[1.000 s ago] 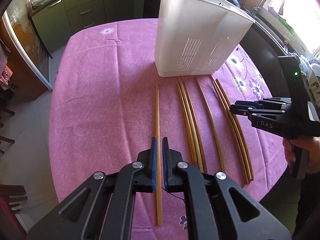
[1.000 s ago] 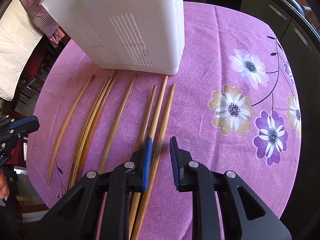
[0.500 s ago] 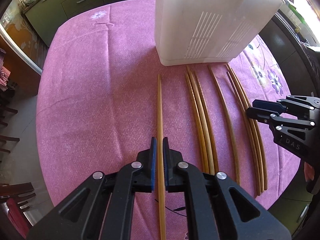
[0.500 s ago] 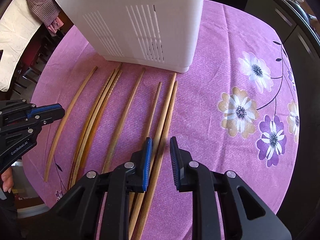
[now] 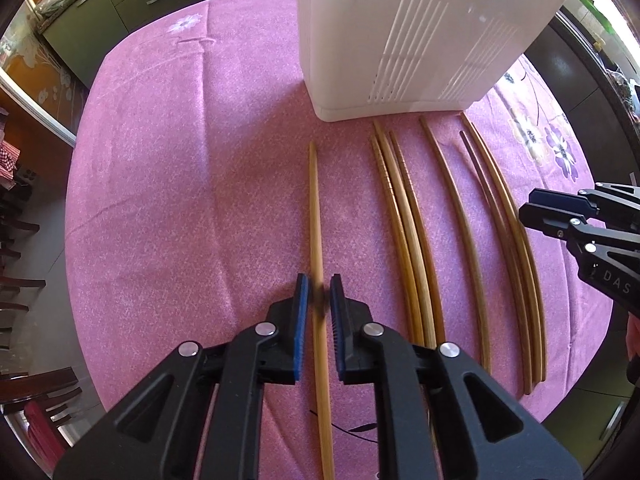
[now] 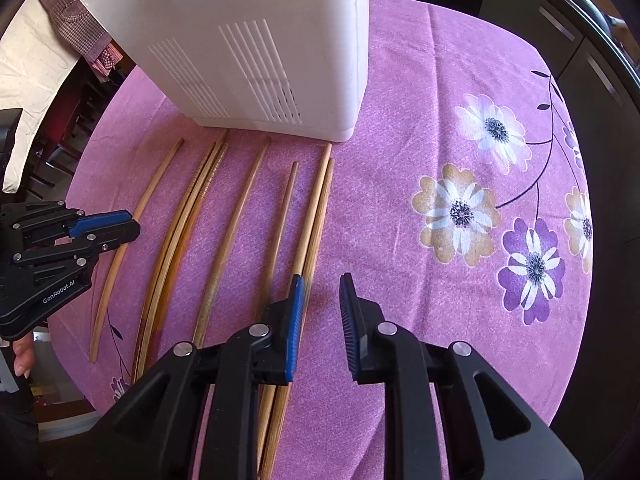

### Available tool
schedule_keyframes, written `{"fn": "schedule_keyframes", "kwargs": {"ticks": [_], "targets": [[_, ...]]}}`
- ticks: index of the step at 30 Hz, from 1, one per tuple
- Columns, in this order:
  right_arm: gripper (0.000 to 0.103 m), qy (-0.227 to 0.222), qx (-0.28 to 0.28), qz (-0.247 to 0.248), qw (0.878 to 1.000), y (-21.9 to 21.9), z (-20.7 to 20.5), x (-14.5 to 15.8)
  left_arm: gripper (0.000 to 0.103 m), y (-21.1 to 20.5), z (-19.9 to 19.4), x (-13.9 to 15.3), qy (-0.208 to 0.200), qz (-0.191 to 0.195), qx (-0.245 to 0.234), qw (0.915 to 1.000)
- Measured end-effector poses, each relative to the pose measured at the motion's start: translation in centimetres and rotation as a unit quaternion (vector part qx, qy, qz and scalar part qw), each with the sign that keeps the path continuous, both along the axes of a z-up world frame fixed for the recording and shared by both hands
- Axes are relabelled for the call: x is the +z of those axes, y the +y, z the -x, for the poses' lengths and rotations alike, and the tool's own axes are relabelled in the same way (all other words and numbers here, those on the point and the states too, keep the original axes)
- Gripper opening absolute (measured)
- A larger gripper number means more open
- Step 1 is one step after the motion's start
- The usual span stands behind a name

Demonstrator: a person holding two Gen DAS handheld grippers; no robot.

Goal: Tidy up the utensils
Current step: 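Grasp a wooden chopstick with the right gripper while the left gripper holds its chopstick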

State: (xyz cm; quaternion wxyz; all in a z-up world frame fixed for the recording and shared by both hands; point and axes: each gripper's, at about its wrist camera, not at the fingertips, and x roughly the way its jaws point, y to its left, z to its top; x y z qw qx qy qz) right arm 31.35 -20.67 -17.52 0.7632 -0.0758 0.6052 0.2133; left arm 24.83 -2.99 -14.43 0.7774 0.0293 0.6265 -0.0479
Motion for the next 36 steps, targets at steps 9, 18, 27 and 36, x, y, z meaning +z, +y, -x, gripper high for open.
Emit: {"fn": "schedule_keyframes", "kwargs": {"ticks": [9,18,27,36], "targets": [[0.019,-0.001,0.003,0.011,1.0,0.1,0.3,0.1,0.011,-1.0,-0.4,-0.3,0.006,-0.019,-0.009,0.9998],[0.019,-0.001,0.007,0.023,1.0,1.0,0.5,-0.1,0.01,-0.5,-0.9,-0.2,0.008,-0.015,-0.008,0.9998],[0.018,0.004,0.015,0.034,0.999,2.0,0.5,-0.7,0.012,-0.2,-1.4,0.1,0.005,-0.028,-0.007,0.9996],[0.009,-0.002,0.019,0.04,0.999,1.9,0.3,-0.8,0.007,-0.7,-1.4,0.1,0.01,-0.025,-0.012,0.9996]]}}
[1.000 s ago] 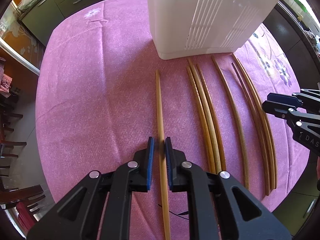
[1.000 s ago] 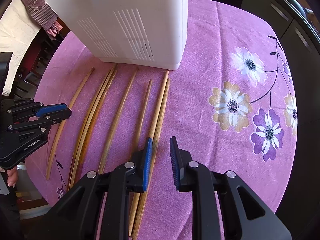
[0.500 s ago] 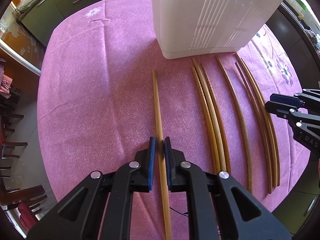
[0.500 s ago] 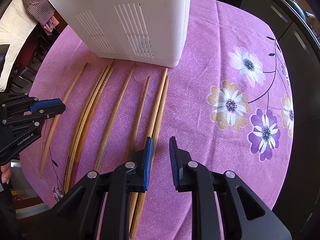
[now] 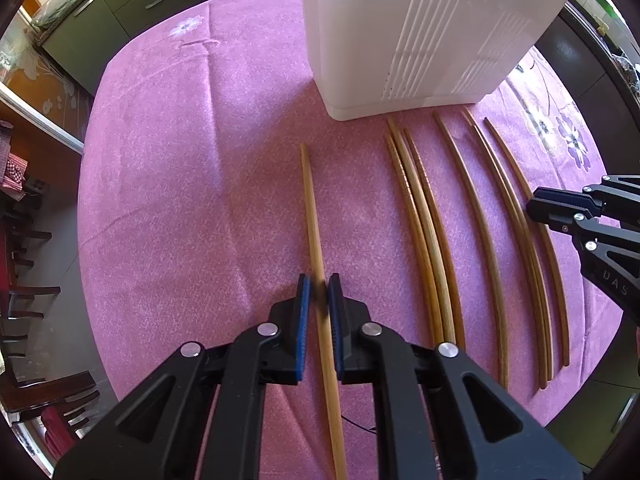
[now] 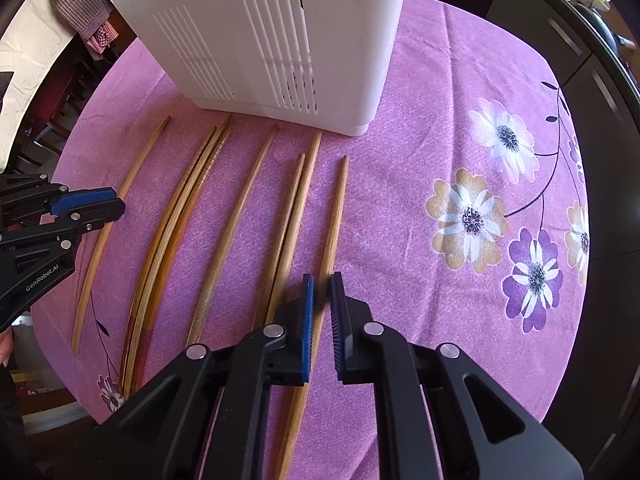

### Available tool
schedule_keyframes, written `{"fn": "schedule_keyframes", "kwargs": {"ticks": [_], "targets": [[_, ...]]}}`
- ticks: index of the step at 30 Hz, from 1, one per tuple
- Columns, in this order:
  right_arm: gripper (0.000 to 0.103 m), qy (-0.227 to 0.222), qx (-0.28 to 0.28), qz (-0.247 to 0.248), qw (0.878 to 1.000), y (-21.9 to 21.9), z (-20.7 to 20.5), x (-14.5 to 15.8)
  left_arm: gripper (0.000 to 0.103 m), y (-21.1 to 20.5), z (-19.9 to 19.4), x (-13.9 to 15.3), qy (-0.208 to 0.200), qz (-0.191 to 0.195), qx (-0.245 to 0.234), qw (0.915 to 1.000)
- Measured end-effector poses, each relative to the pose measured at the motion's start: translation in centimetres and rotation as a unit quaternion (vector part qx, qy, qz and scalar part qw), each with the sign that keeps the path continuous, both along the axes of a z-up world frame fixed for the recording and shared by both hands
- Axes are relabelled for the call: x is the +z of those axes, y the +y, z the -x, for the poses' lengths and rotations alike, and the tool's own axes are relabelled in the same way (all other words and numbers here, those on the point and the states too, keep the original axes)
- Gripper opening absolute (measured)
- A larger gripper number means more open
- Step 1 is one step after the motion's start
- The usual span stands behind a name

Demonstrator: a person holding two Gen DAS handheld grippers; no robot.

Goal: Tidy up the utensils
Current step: 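Grasp a wooden chopstick with the right gripper while the left gripper holds its chopstick, then lift both chopsticks upright and carry them toward the white holder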

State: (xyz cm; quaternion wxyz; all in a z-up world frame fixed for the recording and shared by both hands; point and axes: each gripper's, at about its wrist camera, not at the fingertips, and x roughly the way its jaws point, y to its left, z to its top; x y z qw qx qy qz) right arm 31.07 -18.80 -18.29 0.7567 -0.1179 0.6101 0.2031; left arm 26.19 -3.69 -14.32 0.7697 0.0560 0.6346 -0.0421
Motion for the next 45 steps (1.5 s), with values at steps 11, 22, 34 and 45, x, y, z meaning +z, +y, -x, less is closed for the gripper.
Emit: {"fn": "schedule_keyframes", "kwargs": {"ticks": [11,22,34,45], "targets": [[0.007,-0.074,-0.008,-0.076,0.994,-4.2,1.7,6.7,0.007,2.6,1.0,1.9,-0.017,0.029,0.015,0.9993],[0.007,-0.152,-0.022,-0.152,0.976,-8.9,6.5,12.4,0.007,3.5,6.4,9.9,-0.117,0.054,0.008,0.9916],[0.007,-0.187,-0.018,-0.162,0.969,-11.3,11.0,13.6,0.007,1.6,10.5,13.5,-0.166,0.053,-0.016,0.9846],[0.007,-0.192,-0.018,-0.174,0.966,-12.5,11.7,13.6,0.007,0.6,10.0,15.5,-0.17,0.073,-0.024,0.9825]]}}
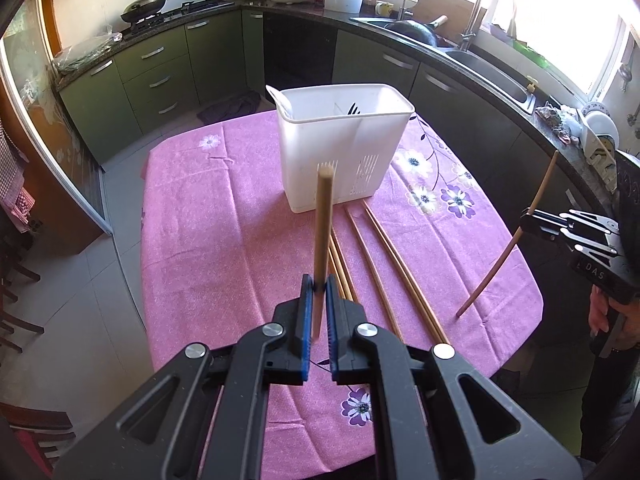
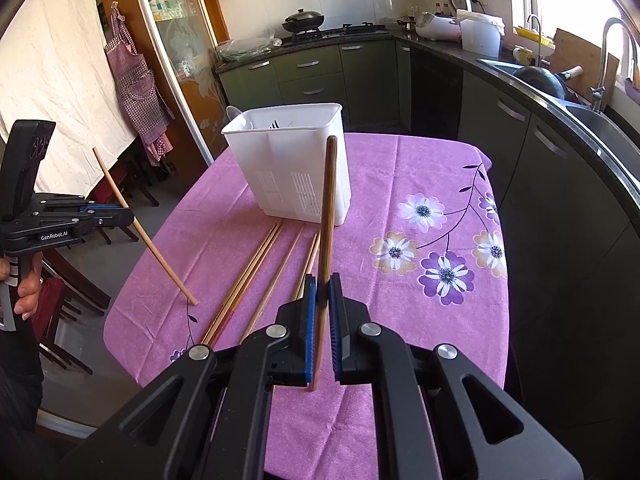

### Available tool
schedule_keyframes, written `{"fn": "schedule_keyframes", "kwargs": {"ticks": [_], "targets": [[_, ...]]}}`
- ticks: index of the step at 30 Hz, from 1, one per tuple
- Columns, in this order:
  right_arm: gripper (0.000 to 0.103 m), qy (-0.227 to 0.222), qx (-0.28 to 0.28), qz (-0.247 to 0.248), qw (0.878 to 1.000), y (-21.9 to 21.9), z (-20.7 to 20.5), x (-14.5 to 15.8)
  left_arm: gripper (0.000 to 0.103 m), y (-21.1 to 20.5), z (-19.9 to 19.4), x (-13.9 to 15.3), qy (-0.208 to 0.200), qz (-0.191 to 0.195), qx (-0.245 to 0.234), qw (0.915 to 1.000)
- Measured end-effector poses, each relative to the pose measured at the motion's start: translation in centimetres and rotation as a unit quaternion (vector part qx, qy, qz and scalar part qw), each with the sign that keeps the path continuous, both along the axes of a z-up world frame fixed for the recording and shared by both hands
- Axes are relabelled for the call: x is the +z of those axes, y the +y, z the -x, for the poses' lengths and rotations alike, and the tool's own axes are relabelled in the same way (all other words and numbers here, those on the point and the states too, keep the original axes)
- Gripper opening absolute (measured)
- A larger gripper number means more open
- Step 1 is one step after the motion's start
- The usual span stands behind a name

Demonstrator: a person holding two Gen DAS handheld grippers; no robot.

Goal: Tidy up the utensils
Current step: 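Lift both chopsticks upright and carry them toward the white holder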

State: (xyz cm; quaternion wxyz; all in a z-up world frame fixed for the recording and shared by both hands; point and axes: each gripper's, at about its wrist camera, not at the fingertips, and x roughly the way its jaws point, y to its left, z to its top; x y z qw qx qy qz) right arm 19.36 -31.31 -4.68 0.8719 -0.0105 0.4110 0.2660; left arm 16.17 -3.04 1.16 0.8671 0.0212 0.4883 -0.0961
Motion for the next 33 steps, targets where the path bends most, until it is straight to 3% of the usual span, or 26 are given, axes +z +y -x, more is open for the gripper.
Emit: {"fn": "schedule_keyframes", "kwargs": {"ticks": [5,11,16,25,29,33], "targets": [[0.007,-0.001,0.002,-0.003,1.0,-0.3,-0.1,-0.1,0.007,-0.9,-1.6,2.2,-0.006,0.014,-0.008,0.9999],[0.008,-0.001,0.005,-0.006,1.0,-0.5,-0.3,-0.2,0.006,-1.7,-4.6,7.4,-0.034,0.027,-0.007,0.999],[0.007,-0.001,0.007,-0.011,1.0,-0.7,-0.3,-0.3,0.006,-2.4,-6.9,10.3,-0.049,0.016,-0.002,0.9987],[0.007,-0.004,0.014,-0.025,1.0,-0.8,-0.5,0.1,0.006,-1.5,-8.2,4.9,-0.001,0.03,0.0,0.9995],[0.007,-0.019,0.018,-0.041,0.999,-0.3,-0.9,2.3,0.006,-0.4,-7.6,3.2,0.008,0.033,0.003,0.9994],[0.007,-0.058,0.02,-0.07,0.996,0.7,-1.9,6.4,0.006,0.6,-6.5,2.4,0.003,0.037,0.006,0.9993]]}}
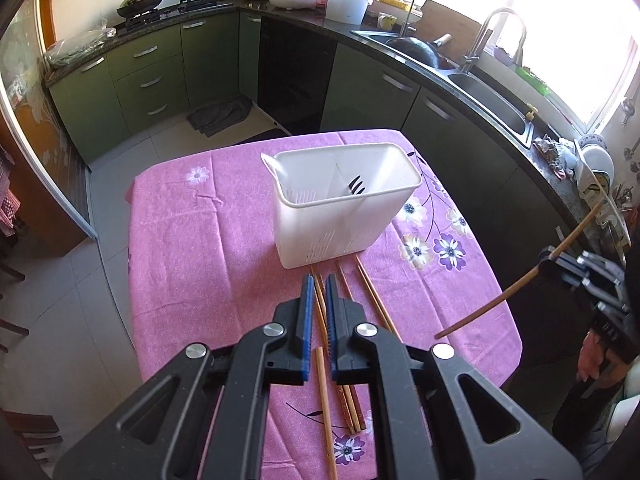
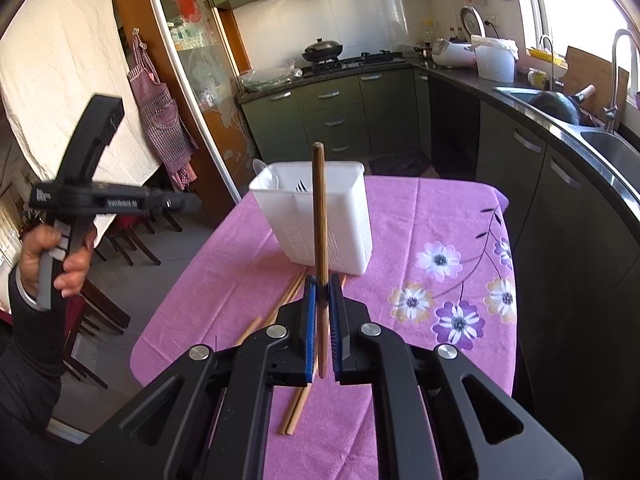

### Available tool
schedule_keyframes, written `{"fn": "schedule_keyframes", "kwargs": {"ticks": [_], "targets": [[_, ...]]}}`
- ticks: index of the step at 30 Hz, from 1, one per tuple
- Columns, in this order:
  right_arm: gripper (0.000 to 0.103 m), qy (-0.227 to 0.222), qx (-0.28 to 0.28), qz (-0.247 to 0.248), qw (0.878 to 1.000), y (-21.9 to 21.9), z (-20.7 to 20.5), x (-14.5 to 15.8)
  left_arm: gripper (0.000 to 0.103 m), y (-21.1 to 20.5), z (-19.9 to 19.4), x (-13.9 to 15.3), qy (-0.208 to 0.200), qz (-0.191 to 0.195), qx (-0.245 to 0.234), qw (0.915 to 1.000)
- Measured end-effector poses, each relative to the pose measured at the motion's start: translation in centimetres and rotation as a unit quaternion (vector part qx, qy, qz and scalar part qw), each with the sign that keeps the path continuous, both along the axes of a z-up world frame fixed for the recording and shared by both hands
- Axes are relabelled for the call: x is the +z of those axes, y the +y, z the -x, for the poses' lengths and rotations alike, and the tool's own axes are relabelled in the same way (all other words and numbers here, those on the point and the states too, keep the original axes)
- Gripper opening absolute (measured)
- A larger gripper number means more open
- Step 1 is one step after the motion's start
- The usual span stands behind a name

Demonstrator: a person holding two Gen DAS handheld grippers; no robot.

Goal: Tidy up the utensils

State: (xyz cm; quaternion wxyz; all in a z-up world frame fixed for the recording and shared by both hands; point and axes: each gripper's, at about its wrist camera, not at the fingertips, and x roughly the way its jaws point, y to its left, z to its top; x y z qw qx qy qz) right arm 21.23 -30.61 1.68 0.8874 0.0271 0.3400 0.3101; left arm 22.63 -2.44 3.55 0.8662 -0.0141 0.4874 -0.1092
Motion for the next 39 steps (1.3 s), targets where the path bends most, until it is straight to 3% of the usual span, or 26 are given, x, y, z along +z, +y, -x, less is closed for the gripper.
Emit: {"fn": "schedule_keyframes", "kwargs": {"ticks": [7,10,12,14,20,26,30,35,39], "targets": [[0.007,-0.078,-0.032,-0.064,0.994,2.3,-4.9,8.2,0.007,2.0,3.9,0.3,-0.042,0.007,0.009,0.9991],[0.007,-0.095,-0.058,-0.065,0.992,3.6,-7.6,9.3,0.021,2.7,6.2,0.7,-0.07,0.006,0.012,0.9975],[0.007,-0.091,-0.072,-0.057,0.992,4.4,-9.5,9.0,0.04,3.1,7.7,0.6,-0.083,0.004,0.016,0.9964],[0.007,-0.08,-0.081,-0.039,0.993,5.4,-11.2,8.0,0.045,3.2,8.9,0.5,-0.092,-0.003,0.014,0.9956],[0.008,-0.037,-0.08,-0.008,0.996,7.3,-14.5,3.5,0.045,3.1,11.1,0.8,-0.097,-0.004,-0.001,0.9953],[0.012,-0.041,-0.069,-0.006,0.997,7.5,-14.2,3.3,0.045,2.1,11.8,1.5,-0.105,0.0,-0.012,0.9944],[0.015,-0.058,-0.056,-0.014,0.997,6.4,-10.7,4.4,0.046,1.2,11.2,0.2,-0.073,-0.01,-0.017,0.9971],[0.021,-0.056,-0.031,0.004,0.998,5.1,-5.5,3.3,0.046,-0.4,8.9,-5.0,0.011,-0.036,-0.025,0.999],[0.022,-0.037,-0.019,0.022,0.999,3.1,-1.6,0.1,0.028,-2.2,6.7,-10.3,0.081,-0.065,-0.038,0.9938]]}}
